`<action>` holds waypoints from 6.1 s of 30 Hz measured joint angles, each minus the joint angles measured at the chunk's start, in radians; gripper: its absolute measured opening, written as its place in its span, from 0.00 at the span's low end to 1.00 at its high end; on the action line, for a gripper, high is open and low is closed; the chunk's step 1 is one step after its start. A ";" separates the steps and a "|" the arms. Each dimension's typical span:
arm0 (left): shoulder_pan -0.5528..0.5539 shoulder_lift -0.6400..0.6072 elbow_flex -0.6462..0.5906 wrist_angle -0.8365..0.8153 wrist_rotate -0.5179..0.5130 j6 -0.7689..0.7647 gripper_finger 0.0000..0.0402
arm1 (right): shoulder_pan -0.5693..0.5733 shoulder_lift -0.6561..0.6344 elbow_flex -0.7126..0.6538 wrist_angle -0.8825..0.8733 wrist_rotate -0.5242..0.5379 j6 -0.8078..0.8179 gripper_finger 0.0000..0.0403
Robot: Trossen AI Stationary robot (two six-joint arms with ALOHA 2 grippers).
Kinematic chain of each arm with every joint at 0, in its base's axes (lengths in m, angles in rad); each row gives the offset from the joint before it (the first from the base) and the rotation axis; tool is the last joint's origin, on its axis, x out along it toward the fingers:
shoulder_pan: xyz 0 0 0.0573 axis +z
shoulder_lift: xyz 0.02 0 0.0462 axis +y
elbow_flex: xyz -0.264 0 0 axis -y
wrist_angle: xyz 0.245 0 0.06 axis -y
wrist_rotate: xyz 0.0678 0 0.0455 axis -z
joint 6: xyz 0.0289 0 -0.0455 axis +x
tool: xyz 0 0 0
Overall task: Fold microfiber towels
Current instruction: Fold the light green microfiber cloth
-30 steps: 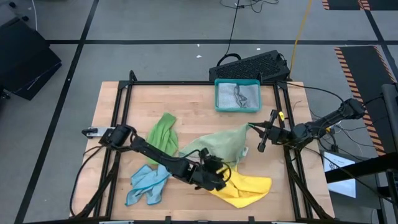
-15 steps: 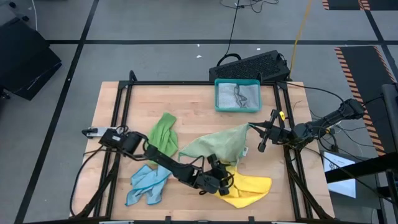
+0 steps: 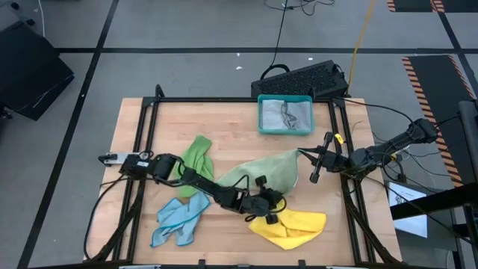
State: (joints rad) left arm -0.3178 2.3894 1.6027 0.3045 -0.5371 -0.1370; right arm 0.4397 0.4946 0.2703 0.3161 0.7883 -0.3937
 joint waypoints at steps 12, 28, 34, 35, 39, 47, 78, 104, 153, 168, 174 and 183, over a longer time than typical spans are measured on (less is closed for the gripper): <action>0.009 -0.227 0.001 -0.435 -0.110 0.229 0.02 | 0.009 0.004 0.000 -0.211 -0.062 0.362 0.00; 0.087 -0.305 0.000 -0.896 0.006 -0.362 0.39 | 0.014 0.069 -0.058 -0.239 -0.241 0.660 0.00; -0.017 -0.306 -0.001 -0.930 -0.089 -0.559 0.60 | 0.014 0.069 -0.066 -0.239 -0.240 0.658 0.00; -0.036 -0.306 -0.001 -0.903 -0.104 -0.568 0.61 | 0.014 0.069 -0.066 -0.238 -0.240 0.653 0.00; -0.094 -0.292 0.000 -0.702 -0.200 -0.557 0.63 | 0.013 0.069 -0.066 -0.232 -0.237 0.643 0.00; -0.134 -0.158 -0.001 -0.468 -0.349 -0.477 0.64 | 0.013 0.069 -0.067 -0.216 -0.236 0.628 0.00; -0.138 -0.380 0.000 -0.648 -0.355 -0.325 0.01 | 0.029 0.069 -0.058 0.127 -0.264 0.590 0.00; -0.335 -0.975 0.004 -0.977 -0.747 0.026 0.01 | 0.318 0.391 0.864 -0.644 0.051 0.229 0.00; 0.014 -0.885 -0.643 -0.793 0.117 -0.289 0.02 | -0.339 0.152 -0.108 -0.109 -0.870 0.807 0.00; 0.117 -0.904 -0.666 -0.771 -0.270 -0.243 0.01 | -0.434 0.186 -0.148 0.077 -0.632 0.573 0.00; 0.249 -0.929 -0.665 -0.661 -0.285 -0.090 0.03 | -0.594 0.186 -0.144 0.098 -0.700 0.518 0.00; 0.256 -1.031 -0.665 -0.618 -0.177 -0.011 0.02 | -0.709 0.177 -0.022 -0.035 -0.846 0.472 0.00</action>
State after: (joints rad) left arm -0.0619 1.3580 0.9376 -0.3134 -0.7136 -0.1478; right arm -0.2694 0.6714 0.2487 0.2812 -0.0576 0.0787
